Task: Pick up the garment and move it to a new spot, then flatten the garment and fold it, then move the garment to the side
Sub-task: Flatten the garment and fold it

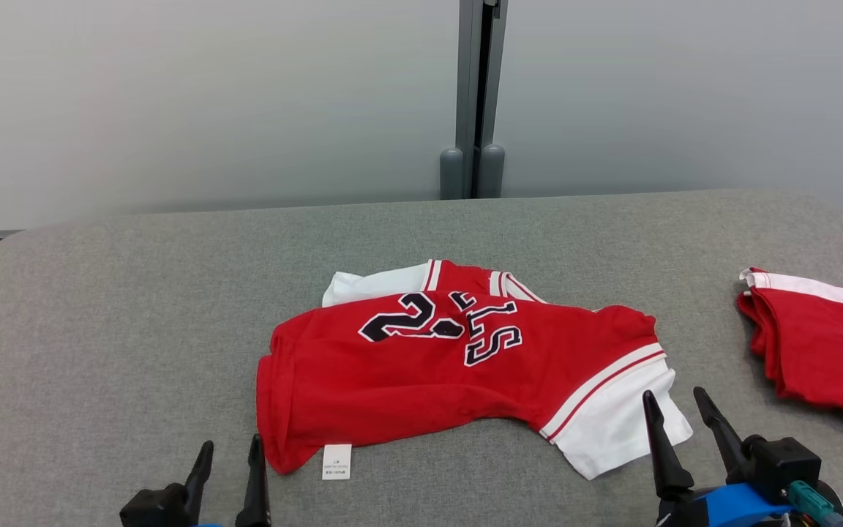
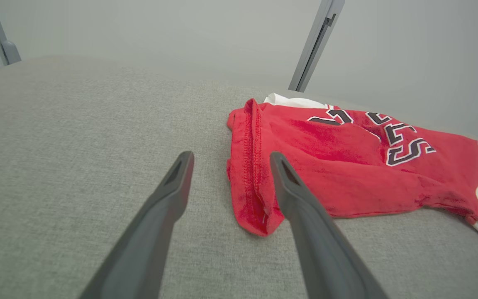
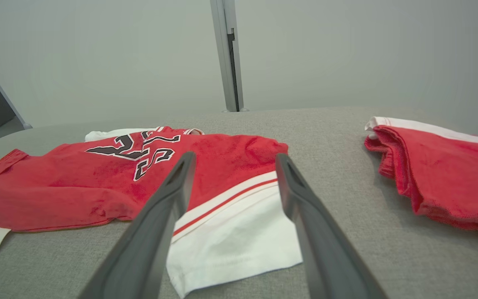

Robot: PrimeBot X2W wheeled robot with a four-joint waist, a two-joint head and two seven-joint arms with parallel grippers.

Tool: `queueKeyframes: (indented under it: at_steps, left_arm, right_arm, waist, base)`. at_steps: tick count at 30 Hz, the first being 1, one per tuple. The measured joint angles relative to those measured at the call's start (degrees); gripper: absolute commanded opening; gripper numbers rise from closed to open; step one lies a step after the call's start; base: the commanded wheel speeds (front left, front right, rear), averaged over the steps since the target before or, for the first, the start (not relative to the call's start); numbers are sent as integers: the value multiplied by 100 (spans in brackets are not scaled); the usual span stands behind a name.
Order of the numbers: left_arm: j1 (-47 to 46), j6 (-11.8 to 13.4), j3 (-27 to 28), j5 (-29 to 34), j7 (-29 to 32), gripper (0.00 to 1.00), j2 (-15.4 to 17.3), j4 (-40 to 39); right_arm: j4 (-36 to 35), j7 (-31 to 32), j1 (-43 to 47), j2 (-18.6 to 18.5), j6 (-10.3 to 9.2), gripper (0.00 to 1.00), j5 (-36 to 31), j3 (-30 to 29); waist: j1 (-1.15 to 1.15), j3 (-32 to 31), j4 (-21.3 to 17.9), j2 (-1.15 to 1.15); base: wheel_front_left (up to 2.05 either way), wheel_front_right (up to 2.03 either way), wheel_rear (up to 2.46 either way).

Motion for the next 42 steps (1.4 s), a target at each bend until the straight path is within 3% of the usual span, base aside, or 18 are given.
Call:
queueKeyframes:
  at_steps: [15, 28, 31, 32, 33, 42]
  left_arm:
    - [-101, 0, -1081, -692, 0, 100, 241, 249]
    - [-263, 0, -1165, -891, 0, 100, 399, 214]
    - [-279, 0, -1171, -949, 0, 38, 417, 259]
    - [-280, 0, -1177, -954, 0, 11, 431, 267]
    - [-286, 0, -1187, -956, 0, 0, 446, 279]
    - [-358, 0, -1212, -1074, 0, 0, 524, 352]
  right_arm:
    - [237, 0, -40, 0, 0, 100, -238, -75]
    - [154, 0, -117, 0, 0, 100, -242, -69]
    - [144, 0, -118, 0, 0, 100, -236, -83]
    - [143, 0, -119, 0, 0, 100, -235, -96]
    - [143, 0, -121, 2, 1, 100, -233, -132]
    - [463, -1, -271, 0, 1, 100, -154, -609]
  waist:
    - [1, 579, -86, 0]
    - [1, 807, -186, 1]
    - [0, 843, -206, 0]
    - [0, 859, -213, 0]
    - [0, 873, -214, 0]
    - [0, 951, -177, 0]
  base:
    - [0, 0, 0]
    - [0, 0, 0]
    - [0, 0, 0]
    - [0, 0, 0]
    - [0, 0, 0]
    - [0, 0, 0]
